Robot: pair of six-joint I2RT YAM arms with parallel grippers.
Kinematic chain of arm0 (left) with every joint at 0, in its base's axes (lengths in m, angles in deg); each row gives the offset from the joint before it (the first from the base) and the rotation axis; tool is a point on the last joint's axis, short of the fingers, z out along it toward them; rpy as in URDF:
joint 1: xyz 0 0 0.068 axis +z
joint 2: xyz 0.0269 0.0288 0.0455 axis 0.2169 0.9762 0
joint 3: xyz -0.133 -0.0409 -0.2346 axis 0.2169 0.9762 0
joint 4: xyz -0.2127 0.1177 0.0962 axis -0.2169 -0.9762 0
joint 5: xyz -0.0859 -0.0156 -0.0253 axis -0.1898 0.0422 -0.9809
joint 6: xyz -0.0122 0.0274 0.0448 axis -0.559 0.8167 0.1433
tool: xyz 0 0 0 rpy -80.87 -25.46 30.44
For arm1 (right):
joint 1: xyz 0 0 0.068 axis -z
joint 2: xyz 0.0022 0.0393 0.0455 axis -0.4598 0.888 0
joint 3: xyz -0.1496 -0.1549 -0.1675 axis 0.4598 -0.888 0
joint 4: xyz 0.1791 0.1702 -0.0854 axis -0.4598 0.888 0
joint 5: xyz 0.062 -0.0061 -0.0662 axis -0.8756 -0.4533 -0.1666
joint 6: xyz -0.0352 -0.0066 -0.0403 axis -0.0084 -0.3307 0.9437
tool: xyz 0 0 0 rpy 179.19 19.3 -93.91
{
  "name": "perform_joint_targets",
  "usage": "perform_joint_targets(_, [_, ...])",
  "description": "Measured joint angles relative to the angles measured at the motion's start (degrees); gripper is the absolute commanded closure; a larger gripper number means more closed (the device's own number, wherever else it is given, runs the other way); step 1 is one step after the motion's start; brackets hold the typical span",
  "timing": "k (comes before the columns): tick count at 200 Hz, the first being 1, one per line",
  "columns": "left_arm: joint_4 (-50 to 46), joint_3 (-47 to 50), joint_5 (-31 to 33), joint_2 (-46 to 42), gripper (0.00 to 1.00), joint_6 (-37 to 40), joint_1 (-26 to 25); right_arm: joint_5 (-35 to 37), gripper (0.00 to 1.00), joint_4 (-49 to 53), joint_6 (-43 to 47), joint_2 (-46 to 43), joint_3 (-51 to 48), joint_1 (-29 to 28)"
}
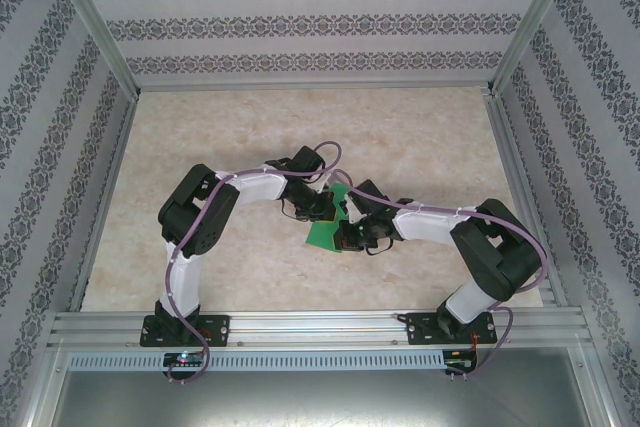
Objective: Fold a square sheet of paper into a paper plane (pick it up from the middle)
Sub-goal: Fold the triangle a second time at the center of the table.
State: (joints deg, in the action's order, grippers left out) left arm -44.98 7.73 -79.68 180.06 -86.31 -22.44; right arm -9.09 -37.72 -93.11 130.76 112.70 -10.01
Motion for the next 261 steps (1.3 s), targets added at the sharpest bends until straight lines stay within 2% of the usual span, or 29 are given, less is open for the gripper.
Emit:
perform_joint_targets(156, [0.1, 0.0, -1.0, 0.0, 0.95, 0.2, 0.6, 0.5, 0.99, -8.5, -1.8, -2.6, -5.8, -0.7])
perform_joint_targets(261, [-0.6, 0.5, -3.8, 0.2, 0.95, 1.2, 3.4, 0.5, 1.00, -10.3, -2.0, -2.8, -6.6, -0.8])
